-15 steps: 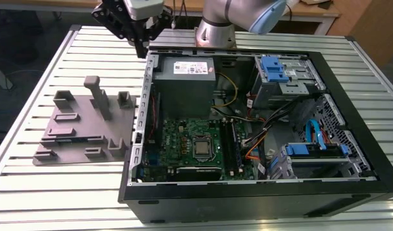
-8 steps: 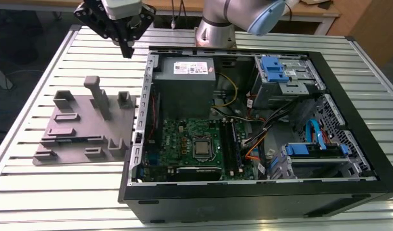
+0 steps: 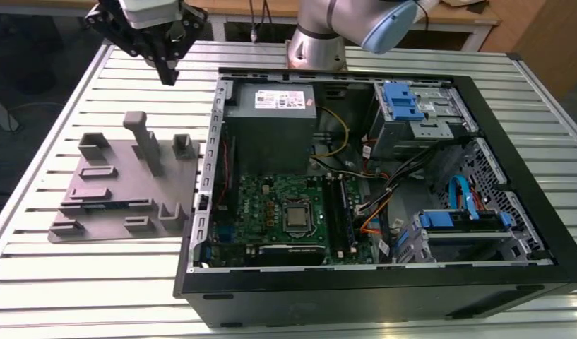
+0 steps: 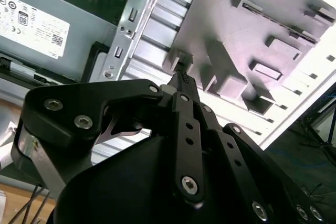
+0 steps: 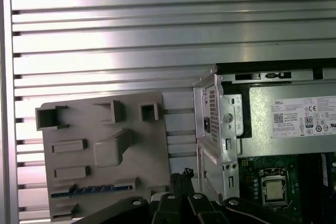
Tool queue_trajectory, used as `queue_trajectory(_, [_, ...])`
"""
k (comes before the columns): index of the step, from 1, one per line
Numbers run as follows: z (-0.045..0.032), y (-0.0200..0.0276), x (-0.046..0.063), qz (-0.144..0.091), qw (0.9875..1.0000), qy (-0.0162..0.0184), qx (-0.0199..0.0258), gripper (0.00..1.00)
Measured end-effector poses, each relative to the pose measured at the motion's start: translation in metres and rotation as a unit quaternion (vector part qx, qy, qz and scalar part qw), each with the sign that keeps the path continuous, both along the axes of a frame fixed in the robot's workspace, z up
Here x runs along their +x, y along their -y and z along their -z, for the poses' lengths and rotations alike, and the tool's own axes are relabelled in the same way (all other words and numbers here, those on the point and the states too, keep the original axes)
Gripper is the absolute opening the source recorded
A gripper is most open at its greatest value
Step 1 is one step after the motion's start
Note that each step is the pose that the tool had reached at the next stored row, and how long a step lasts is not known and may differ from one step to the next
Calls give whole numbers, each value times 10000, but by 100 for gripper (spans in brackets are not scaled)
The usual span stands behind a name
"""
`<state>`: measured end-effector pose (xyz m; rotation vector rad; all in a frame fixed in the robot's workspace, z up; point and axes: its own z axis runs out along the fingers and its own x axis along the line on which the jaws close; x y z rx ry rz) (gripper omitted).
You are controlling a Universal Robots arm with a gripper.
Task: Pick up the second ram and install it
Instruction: 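Reach for the second ram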
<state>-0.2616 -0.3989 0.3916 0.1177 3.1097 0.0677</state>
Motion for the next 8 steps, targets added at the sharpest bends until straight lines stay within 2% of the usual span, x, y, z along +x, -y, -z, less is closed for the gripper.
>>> queue_trajectory(8, [13,0,-245,0,10000,0,0,10])
